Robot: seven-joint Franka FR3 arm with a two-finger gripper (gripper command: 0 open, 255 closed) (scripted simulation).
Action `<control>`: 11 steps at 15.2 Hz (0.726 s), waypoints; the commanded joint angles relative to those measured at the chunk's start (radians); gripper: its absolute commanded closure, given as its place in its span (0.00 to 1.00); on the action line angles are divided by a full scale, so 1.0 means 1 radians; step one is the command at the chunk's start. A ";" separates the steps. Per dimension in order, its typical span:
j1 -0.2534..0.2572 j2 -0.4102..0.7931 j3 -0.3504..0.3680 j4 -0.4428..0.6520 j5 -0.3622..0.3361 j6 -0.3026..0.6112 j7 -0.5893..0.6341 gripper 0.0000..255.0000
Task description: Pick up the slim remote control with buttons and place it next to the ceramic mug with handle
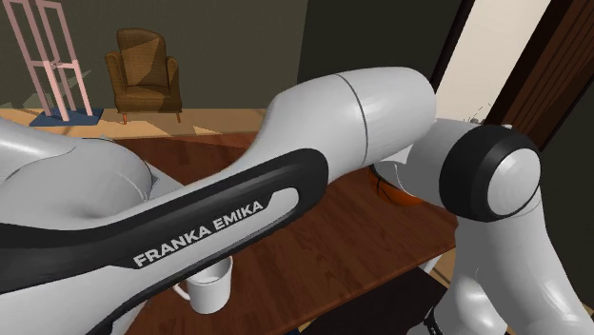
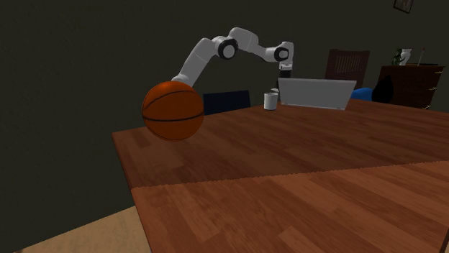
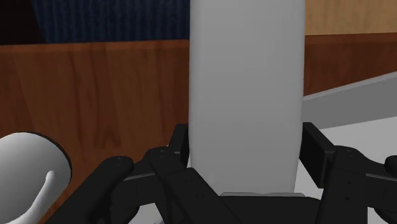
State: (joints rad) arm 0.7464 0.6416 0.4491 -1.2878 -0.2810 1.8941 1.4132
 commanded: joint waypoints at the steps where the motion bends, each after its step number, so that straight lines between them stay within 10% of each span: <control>1: -0.002 0.014 -0.007 -0.023 -0.006 0.021 0.005 1.00; 11: 0.001 0.044 -0.022 -0.077 -0.017 0.103 0.015 1.00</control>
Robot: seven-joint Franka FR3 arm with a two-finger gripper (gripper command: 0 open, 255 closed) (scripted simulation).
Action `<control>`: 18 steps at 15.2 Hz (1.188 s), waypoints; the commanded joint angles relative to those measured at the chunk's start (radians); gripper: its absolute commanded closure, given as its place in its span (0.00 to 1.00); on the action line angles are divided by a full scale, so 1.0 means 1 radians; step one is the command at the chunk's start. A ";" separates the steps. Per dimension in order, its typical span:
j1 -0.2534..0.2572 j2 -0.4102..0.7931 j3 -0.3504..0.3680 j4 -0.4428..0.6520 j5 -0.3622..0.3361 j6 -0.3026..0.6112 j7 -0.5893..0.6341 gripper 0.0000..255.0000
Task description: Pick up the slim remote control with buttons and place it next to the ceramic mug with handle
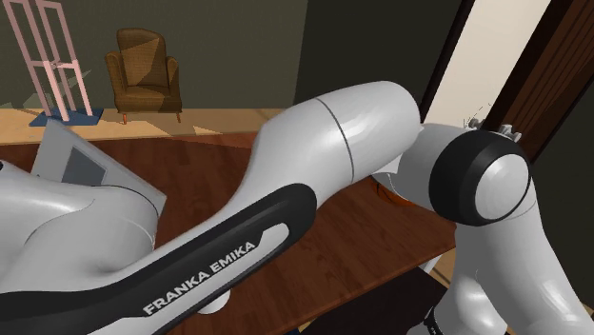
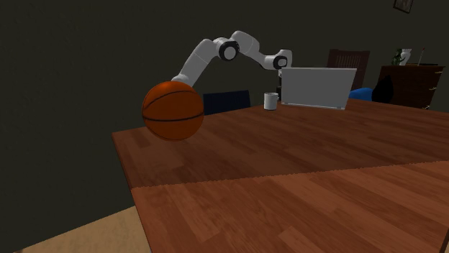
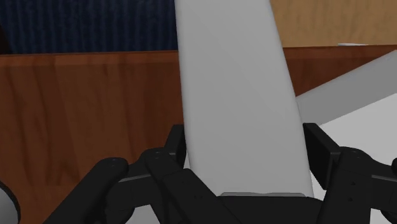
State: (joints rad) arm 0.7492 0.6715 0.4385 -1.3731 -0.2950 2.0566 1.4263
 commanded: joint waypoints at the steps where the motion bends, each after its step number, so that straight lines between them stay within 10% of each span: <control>1: -0.001 0.013 -0.013 0.008 -0.002 -0.059 0.001 1.00; 5: 0.001 0.013 -0.016 0.008 0.001 -0.059 0.000 1.00; 6: -0.001 0.019 -0.018 0.015 0.000 -0.059 -0.005 0.00; 18: 0.003 -0.026 -0.004 0.075 0.019 -0.161 -0.013 0.00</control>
State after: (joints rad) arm 0.7508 0.6453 0.4324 -1.3000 -0.2776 1.8992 1.4138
